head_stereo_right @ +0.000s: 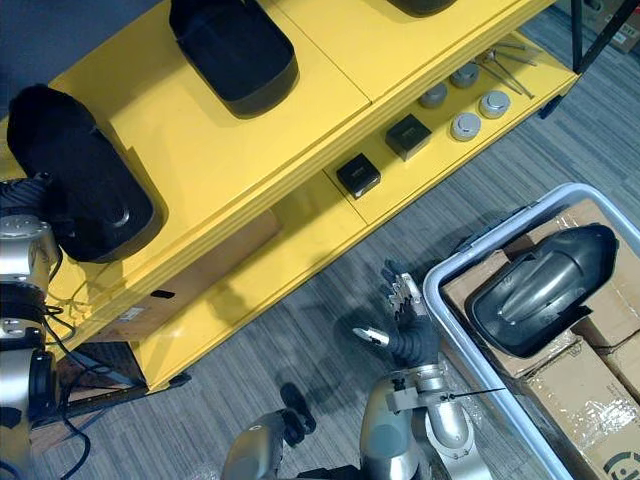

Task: Walk over and take plastic housings, then place them on the shelf

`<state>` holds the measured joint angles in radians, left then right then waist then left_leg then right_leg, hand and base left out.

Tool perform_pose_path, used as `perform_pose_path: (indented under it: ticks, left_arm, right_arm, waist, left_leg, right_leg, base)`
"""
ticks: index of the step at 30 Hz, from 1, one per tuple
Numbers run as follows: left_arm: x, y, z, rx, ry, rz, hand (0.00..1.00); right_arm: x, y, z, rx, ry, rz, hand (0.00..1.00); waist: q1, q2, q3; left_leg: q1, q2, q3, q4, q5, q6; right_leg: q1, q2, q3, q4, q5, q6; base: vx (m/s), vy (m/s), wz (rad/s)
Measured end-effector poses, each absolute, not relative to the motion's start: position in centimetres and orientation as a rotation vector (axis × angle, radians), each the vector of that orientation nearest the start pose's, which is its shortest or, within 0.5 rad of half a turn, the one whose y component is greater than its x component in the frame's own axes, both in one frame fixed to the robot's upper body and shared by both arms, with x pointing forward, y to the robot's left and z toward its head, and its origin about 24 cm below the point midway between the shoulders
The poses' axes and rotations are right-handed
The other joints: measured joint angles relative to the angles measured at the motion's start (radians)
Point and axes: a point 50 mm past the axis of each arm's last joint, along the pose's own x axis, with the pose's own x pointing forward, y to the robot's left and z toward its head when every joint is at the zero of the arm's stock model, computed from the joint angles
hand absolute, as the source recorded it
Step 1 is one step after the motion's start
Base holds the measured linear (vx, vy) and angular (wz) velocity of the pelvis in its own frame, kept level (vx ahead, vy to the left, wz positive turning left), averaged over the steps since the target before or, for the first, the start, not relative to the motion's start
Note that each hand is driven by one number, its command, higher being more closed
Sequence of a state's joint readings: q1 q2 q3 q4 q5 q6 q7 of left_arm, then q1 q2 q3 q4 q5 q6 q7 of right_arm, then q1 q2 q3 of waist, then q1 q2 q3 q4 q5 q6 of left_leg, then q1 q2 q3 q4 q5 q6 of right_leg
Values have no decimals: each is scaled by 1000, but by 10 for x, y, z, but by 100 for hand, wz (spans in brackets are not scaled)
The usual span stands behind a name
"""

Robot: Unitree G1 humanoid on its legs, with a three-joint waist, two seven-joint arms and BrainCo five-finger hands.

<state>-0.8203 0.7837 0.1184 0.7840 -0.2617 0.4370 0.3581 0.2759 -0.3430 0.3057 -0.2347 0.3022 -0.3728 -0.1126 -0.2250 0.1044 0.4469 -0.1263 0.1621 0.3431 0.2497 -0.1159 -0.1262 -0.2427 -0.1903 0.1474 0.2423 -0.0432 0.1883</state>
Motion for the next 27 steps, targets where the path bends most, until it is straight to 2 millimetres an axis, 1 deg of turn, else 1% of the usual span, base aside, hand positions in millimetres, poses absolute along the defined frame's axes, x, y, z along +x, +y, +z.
perform_pose_path:
  ticks: [2,4,6,10,13,16,18,19,20,21,22,23,25,27]
  left_arm:
    - [335,375,181,203,224,837,0]
    - [333,378,179,114,221,866,0]
    - [333,378,178,101,215,883,0]
    - [329,381,173,16,208,944,0]
    - [330,379,170,-3,184,986,0]
    - [330,378,174,-6,142,1034,0]
    - [332,377,187,-8,72,1073,0]
    - [334,376,201,-19,9,1085,0]
    - [335,375,209,-24,-27,1084,0]
    - [337,374,229,-8,-98,1082,0]
    - [337,372,251,61,-176,1083,0]
    - [336,371,262,104,-216,1080,0]
    - [332,361,305,287,-392,1069,0]
    - [329,356,320,375,-453,1062,0]
  right_arm:
    - [187,-149,61,103,-226,161,0]
    - [187,-149,61,104,-226,161,0]
    - [187,-150,61,105,-227,161,0]
    - [188,-152,62,118,-230,151,0]
    - [189,-155,63,132,-236,160,0]
    - [189,-157,66,123,-263,179,0]
    - [188,-156,69,124,-290,196,0]
    - [188,-155,70,121,-306,214,0]
    - [188,-154,70,121,-311,220,0]
    - [187,-154,71,121,-322,233,0]
    - [187,-153,71,120,-328,246,0]
    - [186,-153,71,118,-328,251,0]
    - [185,-151,71,84,-348,276,0]
    - [184,-150,73,71,-369,292,0]
  waist:
    - [-4,0,0]
    - [-7,0,0]
    - [-7,0,0]
    - [-9,0,0]
    - [-10,0,0]
    - [-11,-1,-1]
    - [-10,-3,-2]
    - [-10,-6,-7]
    - [-10,-6,-13]
    - [-13,-8,-30]
    - [-18,-12,-51]
    - [-21,-13,-64]
    - [-28,-17,-100]
    - [-30,-14,-135]
  left_leg:
    - [0,1,1,0,0,0]
    - [0,1,7,1,0,0]
    - [0,1,11,1,0,0]
    - [0,1,24,3,0,0]
    - [2,2,28,3,0,-1]
    - [6,2,32,3,0,-1]
    - [15,2,35,2,0,-1]
    - [22,1,37,1,0,-1]
    - [22,1,35,1,0,-1]
    - [22,1,31,0,0,-1]
    - [24,1,27,-1,0,-1]
    - [24,1,25,-2,-1,-1]
    - [55,-1,13,-17,-1,0]
    - [62,-2,3,-25,-1,0]
  right_leg:
    - [-1,1,1,0,0,0]
    - [-4,1,8,0,0,0]
    - [-7,2,12,1,0,0]
    - [-19,3,24,10,0,0]
    - [-20,5,27,14,0,1]
    - [-21,6,33,17,1,1]
    - [-18,8,41,18,1,2]
    - [-13,8,43,18,2,2]
    - [-11,8,42,16,2,3]
    - [-5,8,41,8,4,6]
    - [3,8,36,2,5,7]
    - [6,7,32,-3,6,7]
    - [57,2,12,-36,11,9]
    - [78,0,-2,-59,14,9]
  base:
    - [10,-11,-4]
    - [7,-9,-6]
    - [-1,-7,-6]
    - [-7,-8,-7]
    - [0,0,0]
    - [-10,-8,-5]
    - [-5,-11,-9]
    - [-3,-8,-6]
    - [0,0,0]
    - [10,-9,6]
    - [19,-10,7]
    - [19,-5,12]
    - [45,4,12]
    - [60,7,14]
